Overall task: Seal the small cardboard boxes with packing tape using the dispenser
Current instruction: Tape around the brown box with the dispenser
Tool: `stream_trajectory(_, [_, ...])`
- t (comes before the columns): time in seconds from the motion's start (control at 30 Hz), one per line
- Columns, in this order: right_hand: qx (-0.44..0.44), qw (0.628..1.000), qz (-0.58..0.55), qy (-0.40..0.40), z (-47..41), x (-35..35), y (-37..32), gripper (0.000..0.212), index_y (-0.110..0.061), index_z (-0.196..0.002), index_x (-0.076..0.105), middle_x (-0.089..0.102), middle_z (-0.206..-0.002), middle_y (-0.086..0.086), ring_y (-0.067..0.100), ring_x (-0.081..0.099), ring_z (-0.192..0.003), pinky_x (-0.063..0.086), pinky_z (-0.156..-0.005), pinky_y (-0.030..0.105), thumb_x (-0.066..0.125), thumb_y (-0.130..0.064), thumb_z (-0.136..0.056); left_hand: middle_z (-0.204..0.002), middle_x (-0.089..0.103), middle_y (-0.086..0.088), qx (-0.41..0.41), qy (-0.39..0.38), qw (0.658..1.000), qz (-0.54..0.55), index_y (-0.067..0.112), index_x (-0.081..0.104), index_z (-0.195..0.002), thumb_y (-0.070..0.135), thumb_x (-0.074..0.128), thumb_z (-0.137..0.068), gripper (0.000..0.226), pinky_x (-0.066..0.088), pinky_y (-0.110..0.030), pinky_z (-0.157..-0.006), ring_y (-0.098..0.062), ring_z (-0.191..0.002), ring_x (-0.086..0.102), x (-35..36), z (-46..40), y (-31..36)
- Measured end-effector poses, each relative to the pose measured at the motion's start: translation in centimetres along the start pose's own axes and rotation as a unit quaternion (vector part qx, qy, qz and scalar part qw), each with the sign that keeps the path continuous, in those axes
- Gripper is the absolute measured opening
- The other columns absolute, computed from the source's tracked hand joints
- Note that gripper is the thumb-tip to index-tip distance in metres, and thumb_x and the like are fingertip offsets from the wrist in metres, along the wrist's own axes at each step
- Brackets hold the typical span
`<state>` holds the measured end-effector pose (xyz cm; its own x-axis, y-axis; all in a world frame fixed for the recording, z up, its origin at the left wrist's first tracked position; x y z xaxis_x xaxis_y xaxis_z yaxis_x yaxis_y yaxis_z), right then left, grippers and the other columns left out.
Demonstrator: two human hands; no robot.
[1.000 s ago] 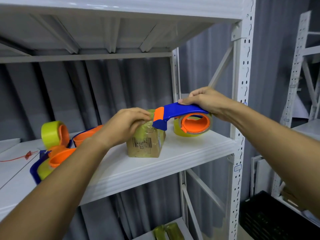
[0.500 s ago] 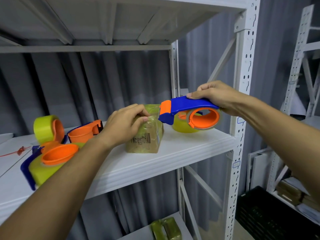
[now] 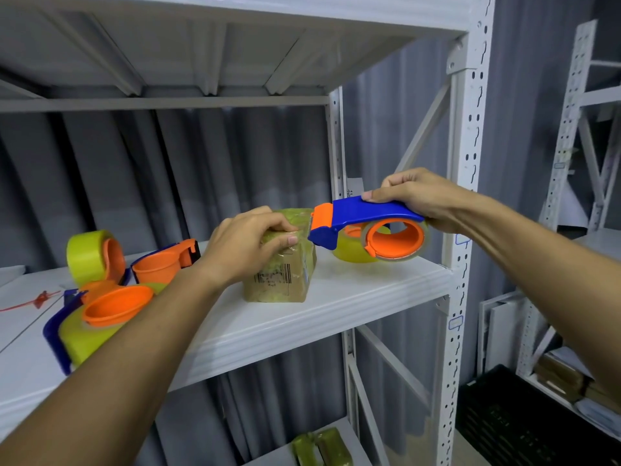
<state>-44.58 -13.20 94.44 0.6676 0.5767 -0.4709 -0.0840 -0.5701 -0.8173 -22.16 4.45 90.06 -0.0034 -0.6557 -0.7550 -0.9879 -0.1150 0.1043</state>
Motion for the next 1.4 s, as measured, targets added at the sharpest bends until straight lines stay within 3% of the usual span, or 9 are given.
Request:
stream_trajectory(0.2, [0.012,1.000,-0.018,0.000,0.2,0.0,0.6,0.033,-0.021,-0.058,0.066,0.069,-0.065,0.000,0.011,0.065,-0.058,0.049,-0.055,0.021,0.077,-0.040,-0.083,-0.100,0.062,0.016,-0.010,-0.001,1.000,0.004,0.036,0.071,-0.107,0.052,0.059,-0.094,0.024,0.039,-0.026,-0.068,-0.010,-0.095,0.059,-0.1,-0.1,0.2])
stream_trajectory(0.4, [0.031,0.999,-0.028,0.006,0.9,-0.9,1.1,0.034,-0.016,-0.069,0.066,0.069,-0.067,0.003,0.012,0.064,-0.059,0.050,-0.058,0.025,0.081,-0.046,-0.072,-0.098,0.061,0.017,-0.015,0.006,1.000,0.014,0.037,0.070,-0.104,0.051,0.059,-0.094,0.021,0.047,-0.035,-0.079,-0.010,-0.095,0.059,0.0,0.0,0.2])
stream_trajectory(0.63, [0.022,0.993,0.117,0.024,0.4,-0.7,-2.2,0.039,-0.020,-0.060,0.061,0.063,-0.058,-0.001,0.011,0.058,-0.054,0.046,-0.057,0.026,0.082,-0.049,-0.075,-0.104,0.060,0.018,-0.010,-0.003,1.000,0.011,0.042,0.064,-0.124,0.050,0.057,-0.096,0.030,0.040,-0.027,-0.074,-0.008,-0.098,0.059,0.1,0.0,0.2])
stream_trajectory(0.83, [0.027,0.963,0.266,0.041,-0.8,2.3,-5.0,0.039,-0.018,-0.062,0.065,0.060,-0.047,-0.008,0.011,0.057,-0.051,0.041,-0.049,0.023,0.082,-0.052,-0.073,-0.099,0.058,0.018,-0.014,-0.010,1.000,0.013,0.041,0.071,-0.109,0.051,0.057,-0.096,0.021,0.043,-0.034,-0.077,-0.010,-0.096,0.058,0.2,0.0,0.3])
stream_trajectory(0.97, [0.012,0.942,0.330,0.052,-1.6,3.7,-7.0,0.035,-0.017,-0.071,0.070,0.066,-0.063,-0.002,0.013,0.059,-0.054,0.042,-0.046,0.023,0.082,-0.050,-0.070,-0.098,0.059,0.017,-0.013,-0.018,1.000,0.018,0.041,0.070,-0.107,0.051,0.057,-0.096,0.020,0.047,-0.036,-0.080,-0.009,-0.095,0.058,0.2,-0.1,0.3])
stream_trajectory(1.17, [-0.005,0.925,0.375,0.062,-2.0,4.5,-8.3,0.036,-0.019,-0.073,0.063,0.067,-0.067,0.000,0.018,0.064,-0.060,0.044,-0.048,0.026,0.082,-0.049,-0.067,-0.098,0.059,0.017,-0.025,-0.029,0.999,0.026,0.039,0.070,-0.104,0.051,0.057,-0.096,0.019,0.048,-0.040,-0.083,-0.010,-0.095,0.059,0.1,-0.2,0.5])
stream_trajectory(1.4, [0.032,0.933,0.353,0.070,-1.4,3.9,-7.1,0.034,-0.015,-0.073,0.069,0.065,-0.065,0.001,0.016,0.058,-0.056,0.043,-0.048,0.025,0.081,-0.047,-0.070,-0.098,0.059,0.016,-0.042,-0.026,0.998,0.049,0.039,0.072,-0.106,0.050,0.060,-0.095,0.019,0.047,-0.039,-0.085,-0.012,-0.098,0.059,-0.1,-0.1,0.7])
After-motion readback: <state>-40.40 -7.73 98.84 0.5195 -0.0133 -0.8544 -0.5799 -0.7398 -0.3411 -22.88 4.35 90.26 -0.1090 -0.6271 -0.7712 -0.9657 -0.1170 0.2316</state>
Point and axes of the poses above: each hand's wrist, its own z-axis away from the middle knuckle, its own x-axis out of the palm, y = z × x, the point moved 2 cm from there along -z, towards the middle knuckle
